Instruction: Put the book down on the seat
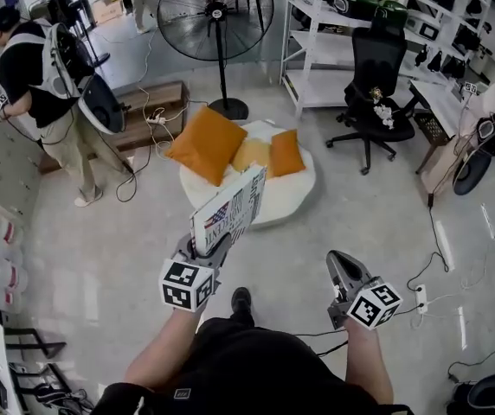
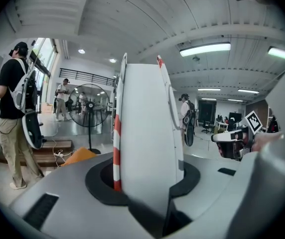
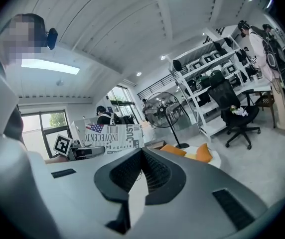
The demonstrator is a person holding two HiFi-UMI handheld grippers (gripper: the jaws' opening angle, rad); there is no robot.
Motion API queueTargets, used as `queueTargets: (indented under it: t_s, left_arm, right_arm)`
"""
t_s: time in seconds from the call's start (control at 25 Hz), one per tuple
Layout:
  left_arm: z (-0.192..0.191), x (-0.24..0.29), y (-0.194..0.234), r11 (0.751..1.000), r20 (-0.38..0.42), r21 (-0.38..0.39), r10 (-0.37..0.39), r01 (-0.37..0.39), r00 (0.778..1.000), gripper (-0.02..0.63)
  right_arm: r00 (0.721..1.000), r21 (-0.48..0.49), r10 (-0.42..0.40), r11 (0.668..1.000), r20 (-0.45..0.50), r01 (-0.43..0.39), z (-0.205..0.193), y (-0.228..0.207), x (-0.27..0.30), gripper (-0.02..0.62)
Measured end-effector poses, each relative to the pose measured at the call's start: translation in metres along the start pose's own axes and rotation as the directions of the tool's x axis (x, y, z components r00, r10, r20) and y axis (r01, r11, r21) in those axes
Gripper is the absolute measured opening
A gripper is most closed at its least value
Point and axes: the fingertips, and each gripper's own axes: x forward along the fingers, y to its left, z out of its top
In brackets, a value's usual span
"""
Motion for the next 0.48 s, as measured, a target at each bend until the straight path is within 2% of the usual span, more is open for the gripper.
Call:
queueTargets:
  t_s: [0.48]
  left_arm:
    - [0.018,0.086,0.085,0.999,-0.035,-0.043,-0.032,0.030,0.999,0.160]
  right_arm:
    - [0.996,0.040,-0.005,0.999,-0.084,0.008,0.011,-0.032,0.116,0.014]
